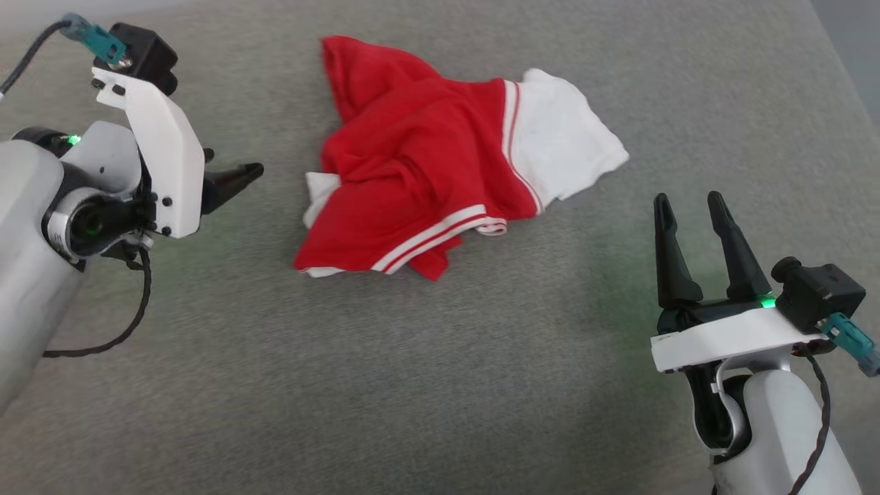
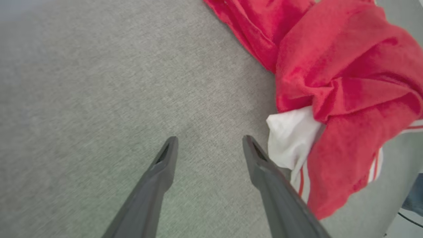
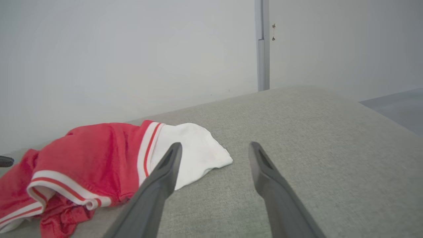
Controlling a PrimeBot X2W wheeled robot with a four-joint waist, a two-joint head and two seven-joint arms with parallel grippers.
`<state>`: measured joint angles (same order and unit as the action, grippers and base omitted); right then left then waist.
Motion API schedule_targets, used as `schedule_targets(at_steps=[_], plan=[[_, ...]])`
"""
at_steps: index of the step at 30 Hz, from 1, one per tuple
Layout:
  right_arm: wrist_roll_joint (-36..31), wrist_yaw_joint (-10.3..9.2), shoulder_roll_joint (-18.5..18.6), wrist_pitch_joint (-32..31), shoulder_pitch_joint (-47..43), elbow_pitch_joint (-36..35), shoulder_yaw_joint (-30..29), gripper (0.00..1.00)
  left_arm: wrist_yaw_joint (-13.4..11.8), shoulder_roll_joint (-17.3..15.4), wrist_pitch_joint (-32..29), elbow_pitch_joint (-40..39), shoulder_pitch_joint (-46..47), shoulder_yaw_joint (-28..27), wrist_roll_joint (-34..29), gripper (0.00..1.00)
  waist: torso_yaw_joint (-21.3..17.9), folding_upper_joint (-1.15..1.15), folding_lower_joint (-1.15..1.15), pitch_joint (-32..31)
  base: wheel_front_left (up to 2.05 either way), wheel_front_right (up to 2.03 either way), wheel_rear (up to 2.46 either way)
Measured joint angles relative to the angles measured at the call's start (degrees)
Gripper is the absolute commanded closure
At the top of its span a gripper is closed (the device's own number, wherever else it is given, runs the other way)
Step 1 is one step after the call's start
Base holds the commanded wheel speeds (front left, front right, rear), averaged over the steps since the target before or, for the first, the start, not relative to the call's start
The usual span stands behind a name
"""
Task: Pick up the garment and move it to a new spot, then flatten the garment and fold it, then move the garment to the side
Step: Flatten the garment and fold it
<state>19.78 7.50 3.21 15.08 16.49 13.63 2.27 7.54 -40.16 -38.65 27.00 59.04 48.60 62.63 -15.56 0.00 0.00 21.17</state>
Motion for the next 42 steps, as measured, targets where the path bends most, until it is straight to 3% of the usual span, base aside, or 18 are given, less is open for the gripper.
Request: schedule_targets(at_steps=[6,20,21,22,23,24,36,42], plan=[[1.5,0.0,-0.1,0.0,0.0,-0.2,-0.2,0.0,0.0,1.0,-3.7,0.9,1.9,3.1,6.0,0.0,-2.7,0.0,0.0,1.9,0.0,0.0,0.0],[2.6,0.0,-0.2,0.0,0.9,-0.3,1.0,0.0,0.0,1.6,-2.5,0.9,4.2,8.9,11.4,0.02,-4.0,0.0,0.0,3.0,0.0,0.0,0.0],[2.6,0.0,-0.2,0.0,1.0,-0.3,1.0,0.0,0.0,1.6,-2.4,0.9,4.2,9.1,11.9,0.25,-4.1,0.0,0.0,3.0,0.0,0.0,0.0],[2.6,0.0,-0.1,0.0,1.0,-0.4,0.9,0.0,0.0,1.6,-2.5,0.9,4.3,9.4,12.5,0.54,-4.1,0.0,0.0,3.0,0.0,0.0,0.0],[2.6,0.0,-0.1,0.0,1.0,-0.4,0.8,0.0,0.0,1.5,-2.6,0.8,4.4,9.8,12.8,0.68,-4.2,0.0,0.0,3.0,0.0,0.0,0.0],[2.6,0.0,-0.1,0.0,1.0,-0.4,0.8,0.0,0.0,1.4,-2.6,0.6,4.5,10.1,13.1,1.0,-4.2,0.0,0.0,2.9,0.0,0.0,0.0],[1.8,0.0,-0.2,0.0,0.4,-0.1,-0.6,0.0,0.0,1.2,2.4,-1.2,6.5,12.0,16.1,1.0,-1.7,0.0,0.0,0.7,0.0,0.0,0.0],[0.2,0.0,-0.2,0.0,-0.6,0.2,-1.0,0.0,0.0,-4.1,6.7,-0.4,5.3,11.4,17.6,1.0,0.9,0.0,0.0,-1.9,0.0,0.0,0.0]])
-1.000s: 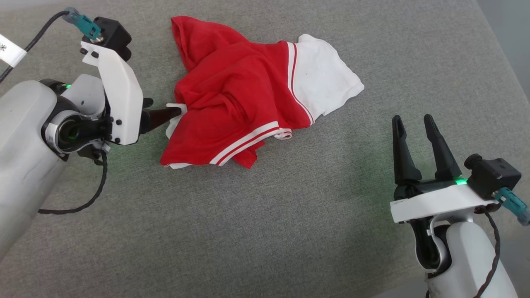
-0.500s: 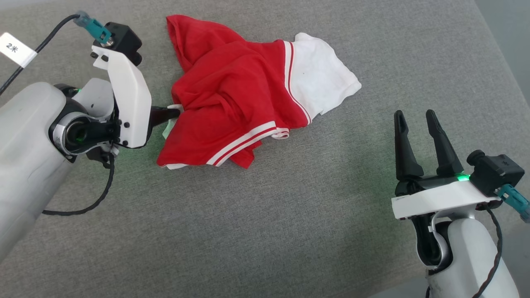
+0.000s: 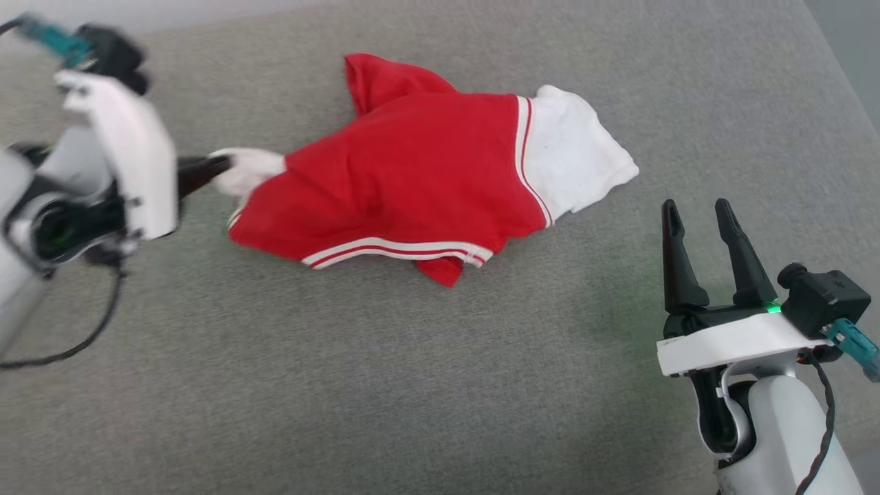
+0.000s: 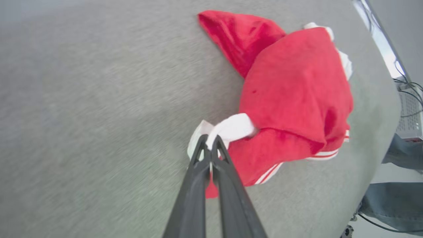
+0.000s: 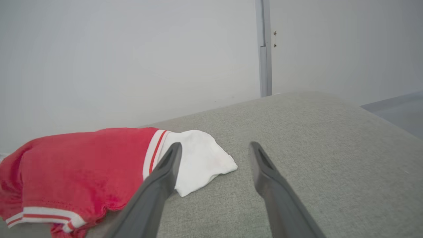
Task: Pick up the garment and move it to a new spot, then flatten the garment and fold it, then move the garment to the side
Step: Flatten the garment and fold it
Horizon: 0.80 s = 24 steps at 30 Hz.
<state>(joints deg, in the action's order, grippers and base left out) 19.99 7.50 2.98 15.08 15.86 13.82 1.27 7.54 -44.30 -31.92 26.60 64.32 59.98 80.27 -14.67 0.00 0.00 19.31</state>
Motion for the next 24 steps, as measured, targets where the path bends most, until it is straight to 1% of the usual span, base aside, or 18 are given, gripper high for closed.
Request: schedule_targets(at_steps=[2,3,7,10,15,18,19,21,23,24], plan=[[-0.4,0.0,0.0,0.0,-0.1,0.1,-0.3,0.0,0.0,-2.4,0.9,1.3,-1.5,0.3,0.3,1.0,0.8,0.0,0.0,-0.8,0.0,0.0,0.0],[-0.7,0.0,0.0,0.0,-0.3,0.0,-0.7,0.0,0.0,-4.2,1.7,2.7,-2.7,0.5,0.5,1.0,1.6,0.0,0.0,-1.4,0.0,0.0,0.0],[-1.2,0.0,0.0,0.0,-1.0,0.1,-0.7,0.0,0.0,-6.9,3.0,5.3,-3.7,0.8,0.5,1.0,2.8,0.0,0.0,-2.3,0.0,0.0,0.0],[-1.3,0.0,0.0,0.0,-1.0,0.2,-0.6,0.0,0.0,-8.4,3.5,8.0,-4.6,0.8,0.8,1.0,3.1,0.0,0.0,-2.5,0.0,0.0,0.0],[-1.3,0.0,0.0,0.0,-1.3,0.2,-0.4,0.0,-0.2,-10.1,3.3,14.1,-5.1,1.0,0.7,1.0,2.7,0.0,0.0,-2.6,0.0,0.0,0.0],[-1.4,0.0,0.0,0.0,-1.4,0.3,-0.5,0.0,-0.2,-10.2,5.6,16.9,-5.6,1.1,-0.3,1.0,2.2,0.0,0.0,-2.5,0.0,0.0,0.0],[-1.4,0.0,0.0,0.0,-1.5,0.3,-0.6,0.0,-0.8,-10.1,6.0,18.1,-5.9,1.0,-0.3,1.0,2.1,0.0,0.0,-2.5,0.0,0.0,0.0],[-1.4,0.0,0.0,0.0,-1.5,0.3,-0.6,0.0,-2.1,-10.4,7.4,20.3,-6.0,2.3,-3.4,1.0,1.7,0.0,0.0,-2.5,0.0,0.0,0.0],[-1.4,0.0,0.0,0.0,-1.5,0.3,-0.5,0.0,-3.2,-10.5,8.0,22.6,-6.3,2.2,-3.1,1.0,1.3,0.0,0.0,-2.4,0.0,0.0,0.0],[-1.4,0.0,0.0,0.0,-1.5,0.2,-0.6,0.0,-3.4,-10.2,8.3,23.6,-6.6,1.9,-2.7,1.0,1.1,0.0,0.0,-2.4,0.0,0.0,0.0]])
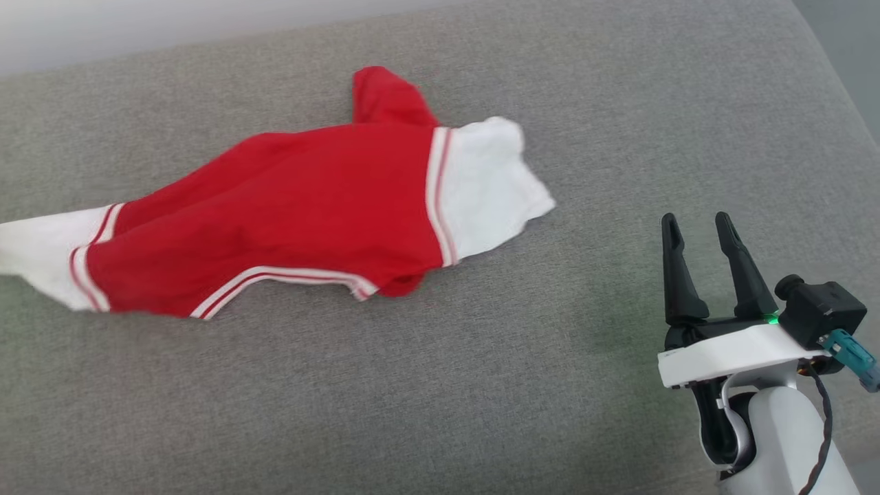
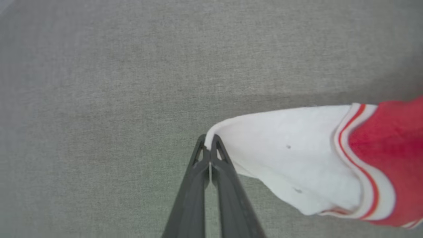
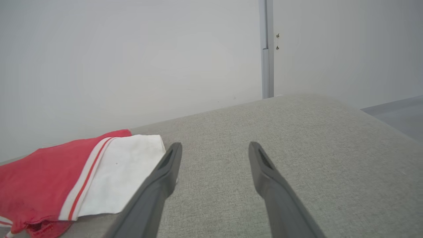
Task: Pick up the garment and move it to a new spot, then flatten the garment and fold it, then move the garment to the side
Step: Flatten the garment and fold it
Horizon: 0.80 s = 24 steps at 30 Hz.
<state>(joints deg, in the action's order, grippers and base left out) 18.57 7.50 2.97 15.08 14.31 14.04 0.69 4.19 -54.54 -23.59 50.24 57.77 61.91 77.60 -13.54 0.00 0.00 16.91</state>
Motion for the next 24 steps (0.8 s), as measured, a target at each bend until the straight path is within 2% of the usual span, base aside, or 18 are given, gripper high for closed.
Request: schedule_targets(at_steps=[8,10,11,12,13,14,18,24], plan=[[-0.5,0.0,0.0,0.0,-0.7,-0.1,-0.4,0.0,1.1,4.0,3.9,4.7,-1.4,-0.1,0.0,1.0,-0.3,0.0,0.0,-0.3,0.0,0.0,0.0],[-0.6,0.0,0.2,0.0,-0.7,-0.1,-0.4,0.0,1.4,4.8,5.1,5.7,-1.4,-0.1,0.0,0.78,-0.1,0.0,0.0,-0.6,0.0,0.0,0.0],[-0.8,0.0,0.3,0.0,-0.7,0.0,-0.4,0.0,1.4,5.2,5.6,6.0,-1.4,-0.1,-0.1,0.53,0.0,0.0,0.0,-0.8,0.0,0.0,0.0],[-1.0,0.0,0.5,0.0,-0.7,0.1,-0.3,0.0,1.7,5.5,6.7,6.3,-1.4,-0.1,-0.5,0.53,0.2,0.0,0.0,-1.0,0.0,0.0,0.0],[-1.0,0.0,0.7,0.0,-0.7,0.2,-0.2,0.0,1.9,5.8,8.1,6.5,-1.4,-0.1,-0.6,0.09,0.4,0.0,0.0,-1.2,0.0,0.0,0.0],[-1.0,0.0,0.9,0.0,-0.8,0.3,0.0,0.0,2.0,6.1,9.3,6.7,-1.4,-0.1,-0.8,0.0,0.7,0.0,0.0,-1.4,0.0,0.0,0.0],[-1.1,0.0,1.9,0.0,-1.0,0.9,0.5,0.0,2.8,7.3,16.6,5.4,-2.2,0.5,-3.2,0.0,2.0,0.0,0.0,-2.5,0.0,0.0,0.0],[-1.5,0.0,4.2,0.0,-1.6,2.3,1.6,0.0,2.5,11.0,31.6,3.9,-6.0,-0.2,-4.9,0.0,4.9,0.0,0.0,-4.4,0.0,0.0,0.0]])
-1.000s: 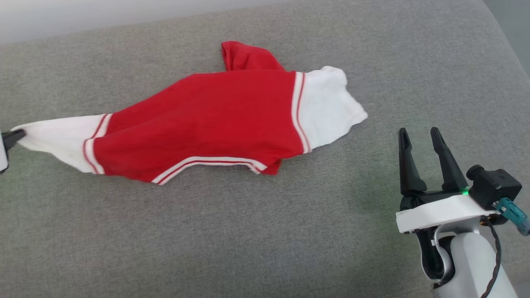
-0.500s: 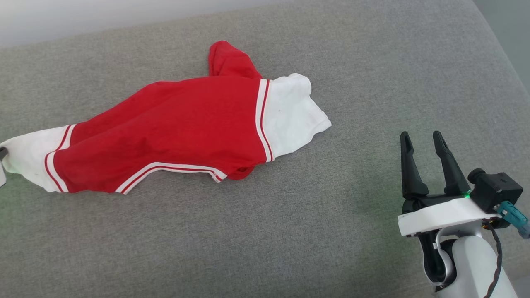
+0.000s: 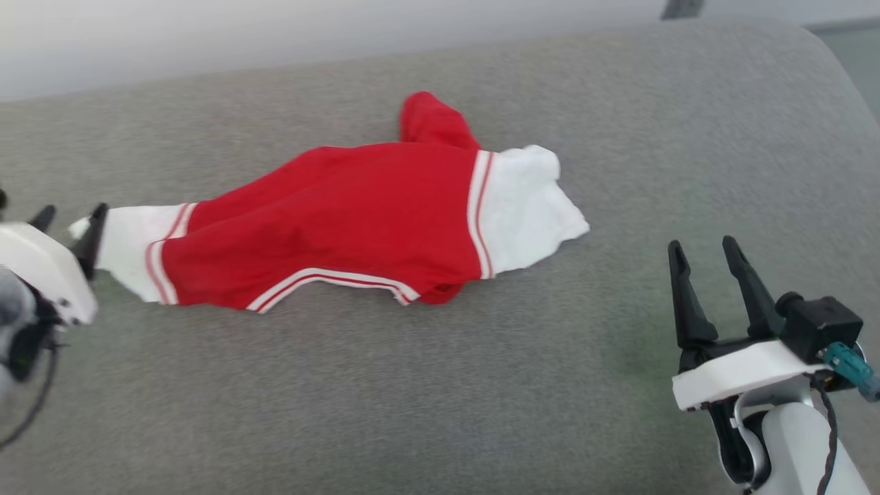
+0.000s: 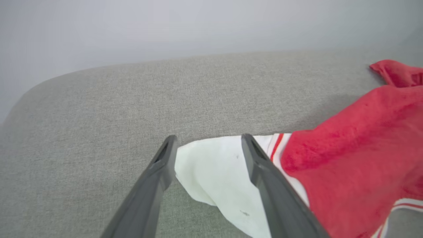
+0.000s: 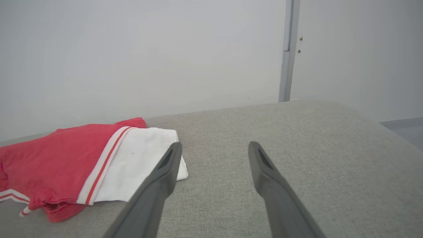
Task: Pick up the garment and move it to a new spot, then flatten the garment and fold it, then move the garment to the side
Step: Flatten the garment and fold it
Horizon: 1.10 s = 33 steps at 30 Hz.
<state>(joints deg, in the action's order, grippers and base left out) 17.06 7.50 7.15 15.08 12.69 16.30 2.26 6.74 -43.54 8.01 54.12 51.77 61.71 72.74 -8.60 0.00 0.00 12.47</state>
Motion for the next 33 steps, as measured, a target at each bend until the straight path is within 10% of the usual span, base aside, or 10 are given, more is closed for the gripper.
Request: schedule_targets(at_steps=[7,19,33], plan=[[-0.5,0.0,3.3,-1.2,-0.3,1.4,2.4,0.0,-4.5,5.3,6.8,-3.2,-5.3,-1.5,-3.3,0.0,3.6,0.0,0.0,-1.8,0.0,0.0,0.0],[-0.2,0.0,14.8,-13.9,1.3,0.0,7.3,0.0,-16.0,15.0,7.0,-30.4,-30.2,-32.8,-29.0,0.0,11.6,0.0,0.0,-3.6,0.0,0.0,0.0],[11.4,0.01,39.2,-38.9,4.9,-11.1,26.2,0.0,-12.6,29.3,7.0,-43.7,-44.6,-47.2,-48.9,0.0,19.2,0.0,0.0,-1.3,0.0,0.0,0.0]])
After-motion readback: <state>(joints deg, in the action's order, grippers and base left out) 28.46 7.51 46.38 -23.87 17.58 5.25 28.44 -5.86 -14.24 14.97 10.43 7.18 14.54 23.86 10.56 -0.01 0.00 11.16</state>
